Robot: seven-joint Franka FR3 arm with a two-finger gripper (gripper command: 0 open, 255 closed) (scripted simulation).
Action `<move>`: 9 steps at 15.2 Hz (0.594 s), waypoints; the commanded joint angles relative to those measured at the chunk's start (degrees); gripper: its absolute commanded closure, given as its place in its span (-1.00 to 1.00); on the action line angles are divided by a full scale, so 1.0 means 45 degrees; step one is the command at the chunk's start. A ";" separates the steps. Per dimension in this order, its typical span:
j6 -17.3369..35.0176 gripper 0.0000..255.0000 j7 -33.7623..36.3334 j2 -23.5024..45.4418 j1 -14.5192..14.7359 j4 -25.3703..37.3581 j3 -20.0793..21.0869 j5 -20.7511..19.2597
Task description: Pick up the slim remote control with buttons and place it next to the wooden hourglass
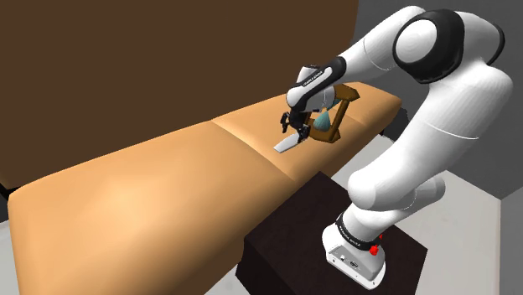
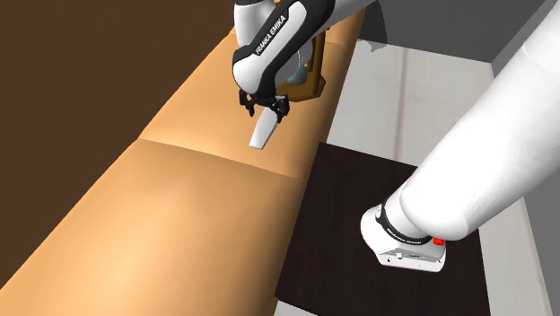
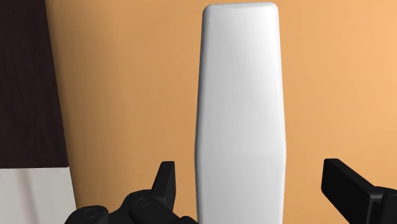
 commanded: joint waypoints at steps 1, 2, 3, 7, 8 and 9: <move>-0.0784 -1.00 -0.0128 -0.0633 -0.0002 0.0147 0.0042 0.0191; -0.1137 -1.00 -0.0180 -0.0900 0.0000 0.0236 0.0050 0.0265; -0.1137 -1.00 -0.0180 -0.0900 0.0004 0.0236 0.0047 0.0265; -0.1137 -1.00 -0.0180 -0.0900 0.0004 0.0236 0.0046 0.0265; -0.1137 -1.00 -0.0180 -0.0900 0.0004 0.0236 0.0046 0.0265; -0.1137 -1.00 -0.0180 -0.0900 0.0004 0.0236 0.0046 0.0265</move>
